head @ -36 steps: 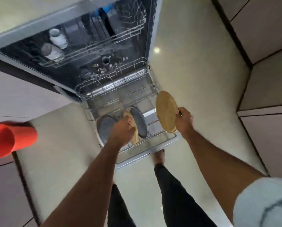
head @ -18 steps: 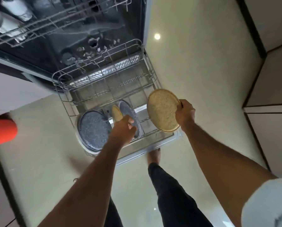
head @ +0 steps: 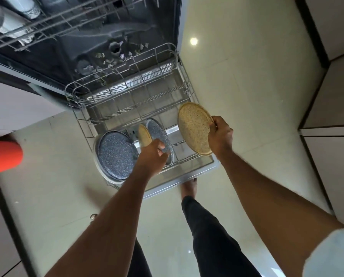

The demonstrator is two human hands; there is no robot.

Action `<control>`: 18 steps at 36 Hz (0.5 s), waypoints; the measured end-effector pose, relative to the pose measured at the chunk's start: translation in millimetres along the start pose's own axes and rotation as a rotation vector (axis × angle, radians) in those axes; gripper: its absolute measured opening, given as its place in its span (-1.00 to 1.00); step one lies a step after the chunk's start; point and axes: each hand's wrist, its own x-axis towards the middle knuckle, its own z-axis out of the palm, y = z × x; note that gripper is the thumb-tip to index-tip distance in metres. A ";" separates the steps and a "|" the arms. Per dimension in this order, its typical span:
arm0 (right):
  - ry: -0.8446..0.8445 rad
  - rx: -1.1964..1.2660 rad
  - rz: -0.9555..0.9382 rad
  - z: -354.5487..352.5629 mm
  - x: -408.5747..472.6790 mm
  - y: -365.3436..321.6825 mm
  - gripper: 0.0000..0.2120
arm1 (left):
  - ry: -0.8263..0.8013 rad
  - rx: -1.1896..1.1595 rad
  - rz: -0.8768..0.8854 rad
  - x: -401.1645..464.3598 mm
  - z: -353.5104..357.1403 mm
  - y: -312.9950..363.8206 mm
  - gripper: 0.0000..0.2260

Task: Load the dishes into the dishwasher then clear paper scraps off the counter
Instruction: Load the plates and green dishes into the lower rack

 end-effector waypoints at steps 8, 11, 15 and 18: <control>0.011 -0.072 0.054 7.7 11.7 1.2 -0.80 | -0.002 0.001 -0.013 0.9 0.8 -12.4 -0.83; -0.023 -0.074 0.016 5.8 15.3 -1.0 -0.81 | 0.002 -0.003 -0.017 1.1 3.3 -16.1 -0.82; -0.081 -0.067 -0.067 1.5 12.6 0.5 -0.82 | 0.017 0.006 -0.008 -2.2 6.6 -17.9 -0.81; -0.043 -0.030 -0.068 -0.6 9.0 -0.6 -0.80 | 0.011 0.010 -0.004 -5.3 7.3 -17.3 -0.80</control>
